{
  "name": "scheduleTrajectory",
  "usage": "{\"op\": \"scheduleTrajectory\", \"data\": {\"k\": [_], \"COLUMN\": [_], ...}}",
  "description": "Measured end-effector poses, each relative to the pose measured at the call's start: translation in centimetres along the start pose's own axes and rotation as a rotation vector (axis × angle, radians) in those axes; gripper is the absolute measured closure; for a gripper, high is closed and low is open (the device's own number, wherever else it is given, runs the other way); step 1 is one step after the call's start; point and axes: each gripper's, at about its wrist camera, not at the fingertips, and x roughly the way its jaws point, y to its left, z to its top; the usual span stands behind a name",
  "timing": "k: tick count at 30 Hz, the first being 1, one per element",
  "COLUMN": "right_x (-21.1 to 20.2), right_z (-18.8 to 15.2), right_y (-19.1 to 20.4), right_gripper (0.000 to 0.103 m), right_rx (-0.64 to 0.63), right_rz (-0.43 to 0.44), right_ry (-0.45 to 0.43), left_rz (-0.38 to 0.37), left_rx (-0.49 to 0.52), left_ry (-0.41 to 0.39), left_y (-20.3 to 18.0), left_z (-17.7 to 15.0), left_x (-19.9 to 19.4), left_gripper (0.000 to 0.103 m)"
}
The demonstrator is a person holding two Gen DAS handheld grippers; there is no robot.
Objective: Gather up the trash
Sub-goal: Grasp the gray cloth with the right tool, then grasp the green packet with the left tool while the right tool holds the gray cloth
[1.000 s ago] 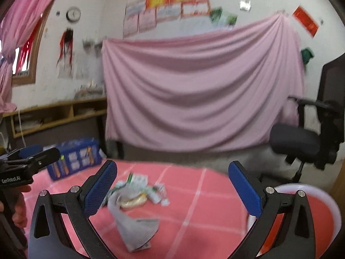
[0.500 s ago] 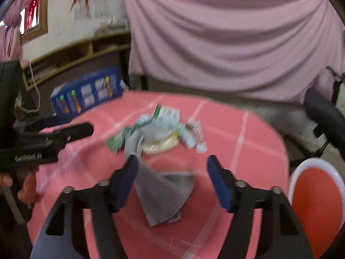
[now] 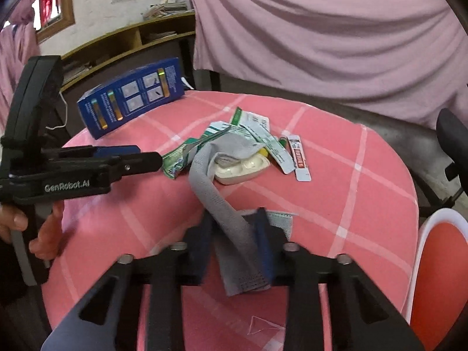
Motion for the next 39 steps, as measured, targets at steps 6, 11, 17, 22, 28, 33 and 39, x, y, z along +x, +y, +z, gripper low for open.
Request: {"op": "scheduleTrajectory", "data": {"k": [6,11,17,22,28,33,39], "right_x": [-1.2,-2.2,-2.0,-2.6,-4.0,-5.1,-5.4], "right_z": [-0.1,-0.1,0.1,0.0,-0.1,-0.3,-0.4], "right_y": [-2.0,-3.5,-4.0,-3.5,-2.0,-1.1,-1.6], "right_gripper": [0.096,0.097,0.097,0.097,0.097,0.098,0.098], "right_rx": [0.096,0.157,0.182,0.165,0.102,0.059,0.074], "right_rz": [-0.042,-0.092,-0.096,-0.114,-0.162,-0.188,-0.179], "right_ry": [-0.063,-0.113,-0.117,-0.152,-0.248,-0.324,-0.340], "left_rz": [-0.005,0.005,-0.034,-0.021,0.025,0.075,0.105], "left_rx": [0.001,0.025,-0.010,-0.014,-0.013,0.032,0.061], "left_ry": [0.031,0.050,0.054,0.013,-0.154,-0.303,-0.336], "left_y": [-0.4,-1.2,-0.6,-0.9,-1.2,-2.4,-3.5], "left_z": [0.7,0.8,1.0,1.0,0.2,-1.3,-2.1], "left_x": [0.8,1.2,1.5,0.7,-2.4,-4.8,-5.1], "left_gripper": [0.062,0.082,0.101,0.103,0.103,0.103,0.103]}}
